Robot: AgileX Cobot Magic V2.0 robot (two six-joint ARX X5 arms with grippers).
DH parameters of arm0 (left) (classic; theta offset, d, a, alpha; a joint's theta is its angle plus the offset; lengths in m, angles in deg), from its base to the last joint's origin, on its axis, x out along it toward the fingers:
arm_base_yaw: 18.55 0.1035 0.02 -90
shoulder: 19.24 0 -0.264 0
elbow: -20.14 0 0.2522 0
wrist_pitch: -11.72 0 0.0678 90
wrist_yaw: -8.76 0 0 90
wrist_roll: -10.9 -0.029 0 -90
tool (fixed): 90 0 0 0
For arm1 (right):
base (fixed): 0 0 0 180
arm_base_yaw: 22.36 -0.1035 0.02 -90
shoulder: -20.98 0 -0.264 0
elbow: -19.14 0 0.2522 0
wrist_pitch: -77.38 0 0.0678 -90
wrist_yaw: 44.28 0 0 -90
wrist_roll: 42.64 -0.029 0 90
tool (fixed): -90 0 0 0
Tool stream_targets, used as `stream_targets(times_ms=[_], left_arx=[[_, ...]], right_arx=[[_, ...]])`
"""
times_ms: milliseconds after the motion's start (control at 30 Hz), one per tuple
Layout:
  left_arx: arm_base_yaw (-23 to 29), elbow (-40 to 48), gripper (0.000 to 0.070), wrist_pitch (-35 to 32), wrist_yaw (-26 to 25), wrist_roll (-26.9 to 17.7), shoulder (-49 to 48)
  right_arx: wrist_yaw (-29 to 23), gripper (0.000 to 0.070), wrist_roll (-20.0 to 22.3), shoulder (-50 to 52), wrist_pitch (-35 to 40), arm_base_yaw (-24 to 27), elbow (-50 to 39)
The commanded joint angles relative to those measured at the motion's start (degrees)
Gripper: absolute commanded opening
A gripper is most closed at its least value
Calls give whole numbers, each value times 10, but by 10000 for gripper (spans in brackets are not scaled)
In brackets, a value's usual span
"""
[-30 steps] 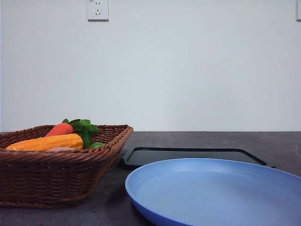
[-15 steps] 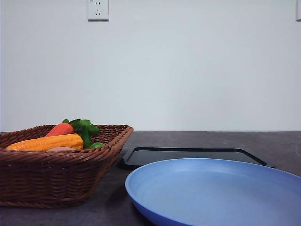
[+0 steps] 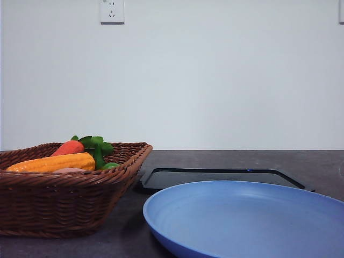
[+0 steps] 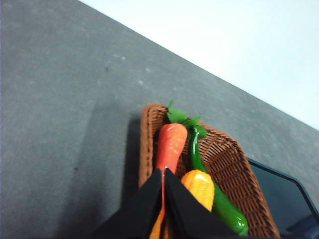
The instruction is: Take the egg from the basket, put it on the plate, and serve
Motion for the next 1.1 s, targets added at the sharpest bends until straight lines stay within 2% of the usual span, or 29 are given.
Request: stream_targets(times_ms=[0,133,300,467,600,733,767,833,900,1000,1067], left_arx=[[1,-27,0,-1,-14,-34,30],[1,-87,0,1,-54,-72,111],[-4,-167,0,19,-103,-106,215],[-35,-239,0,75,-139,-157,302],[-75,-275,0,130,-158,-186,356],[-114,-280,0,142,-192,-186,397],[-123,-280,6,143,-195,-186,405],[-139,-280,47,142,-195,-186,420],[-153,-280,141,141,-195,-185,433],[-165,-280,305,141,-195,-185,445],[-169,-280,341,141,-195,-185,450]], right_arx=[[3,0,-7,-25,-23,0,33],[34,0,5,-91,-84,0,102],[103,0,45,-187,-156,0,180],[169,0,66,-270,-233,0,234],[184,0,88,-317,-275,0,244],[186,0,101,-356,-322,-6,241],[186,21,104,-366,-333,-10,238],[186,108,102,-382,-348,-20,231],[186,206,97,-396,-354,-32,219],[186,241,76,-406,-350,-52,194],[186,241,71,-410,-341,-65,175]])
